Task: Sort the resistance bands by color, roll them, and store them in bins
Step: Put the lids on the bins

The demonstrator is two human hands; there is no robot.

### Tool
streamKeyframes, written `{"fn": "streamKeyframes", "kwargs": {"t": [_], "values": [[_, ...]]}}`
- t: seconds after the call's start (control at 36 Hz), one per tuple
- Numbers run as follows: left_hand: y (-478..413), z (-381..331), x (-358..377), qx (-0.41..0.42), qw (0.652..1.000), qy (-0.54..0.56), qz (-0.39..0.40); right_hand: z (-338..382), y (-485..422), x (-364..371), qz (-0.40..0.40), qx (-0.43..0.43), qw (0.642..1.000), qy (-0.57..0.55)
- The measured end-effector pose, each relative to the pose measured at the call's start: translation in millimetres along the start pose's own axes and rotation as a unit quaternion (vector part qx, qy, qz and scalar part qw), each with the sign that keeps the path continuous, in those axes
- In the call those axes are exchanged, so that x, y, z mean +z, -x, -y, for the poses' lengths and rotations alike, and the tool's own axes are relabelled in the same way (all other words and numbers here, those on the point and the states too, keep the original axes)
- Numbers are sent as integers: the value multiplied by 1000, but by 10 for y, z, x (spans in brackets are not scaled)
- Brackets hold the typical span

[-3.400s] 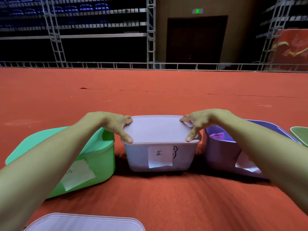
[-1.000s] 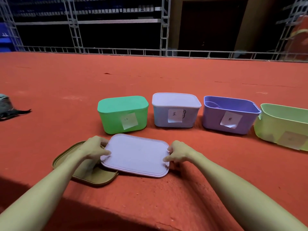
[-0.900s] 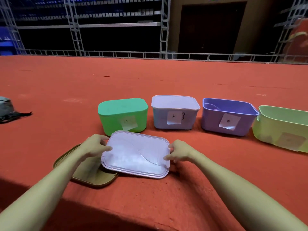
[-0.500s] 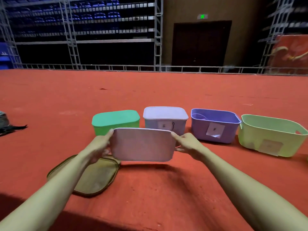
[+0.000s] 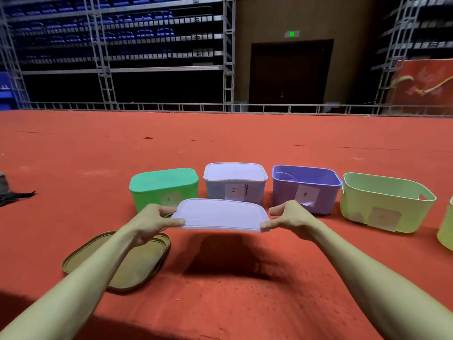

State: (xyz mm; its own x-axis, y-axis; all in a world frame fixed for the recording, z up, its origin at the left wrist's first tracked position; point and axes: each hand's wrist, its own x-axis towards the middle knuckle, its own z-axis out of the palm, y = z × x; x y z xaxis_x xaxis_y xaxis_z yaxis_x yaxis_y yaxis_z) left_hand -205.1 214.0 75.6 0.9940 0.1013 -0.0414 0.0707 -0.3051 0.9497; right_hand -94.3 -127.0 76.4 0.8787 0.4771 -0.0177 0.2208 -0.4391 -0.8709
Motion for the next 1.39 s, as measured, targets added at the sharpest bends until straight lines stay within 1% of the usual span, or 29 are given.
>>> {"fn": "streamKeyframes", "kwargs": {"t": [0.11,0.22,0.33,0.42,0.5,0.64,0.78,0.83,0.92,0.97,1.08,1.14,1.19,1.28,1.36,1.39], "values": [[-37,0,62,18,999,-41,15,-25,33,-53,40,9,999,16],[-57,11,132,27,998,-46,42,-210,21,-93,34,16,999,11],[-74,34,238,19,997,-55,41,-353,62,-84,41,27,999,-9],[-64,61,267,8,996,-63,55,-433,119,-59,27,23,999,-1],[-72,75,255,0,997,-64,51,-431,177,-54,28,23,999,-1],[-89,54,264,0,996,-69,50,-430,206,-138,30,-8,999,-16],[-161,-38,292,1,996,-73,55,-380,288,-259,11,-20,1000,-10],[-221,-85,316,9,995,-83,60,-437,285,-362,4,-25,1000,-5],[-321,-204,406,27,992,-108,63,-328,346,-551,-17,-16,1000,-4],[-382,-335,514,40,988,-130,79,-315,349,-732,-20,-10,1000,-3],[-647,-527,704,76,982,-146,96,-285,332,-1074,-46,-30,998,-2],[-783,-643,802,87,975,-172,110,-260,338,-1249,-43,-16,999,17],[-982,-732,888,89,969,-203,105,-286,309,-1433,-58,-4,998,26],[-1283,-845,1035,115,959,-247,82,-402,234,-1676,-89,-9,996,22],[-1504,-999,1241,142,951,-260,91,-400,163,-1853,-108,9,994,16],[-1604,-1023,1287,152,949,-267,76,-410,145,-1905,-113,15,993,11]]}}
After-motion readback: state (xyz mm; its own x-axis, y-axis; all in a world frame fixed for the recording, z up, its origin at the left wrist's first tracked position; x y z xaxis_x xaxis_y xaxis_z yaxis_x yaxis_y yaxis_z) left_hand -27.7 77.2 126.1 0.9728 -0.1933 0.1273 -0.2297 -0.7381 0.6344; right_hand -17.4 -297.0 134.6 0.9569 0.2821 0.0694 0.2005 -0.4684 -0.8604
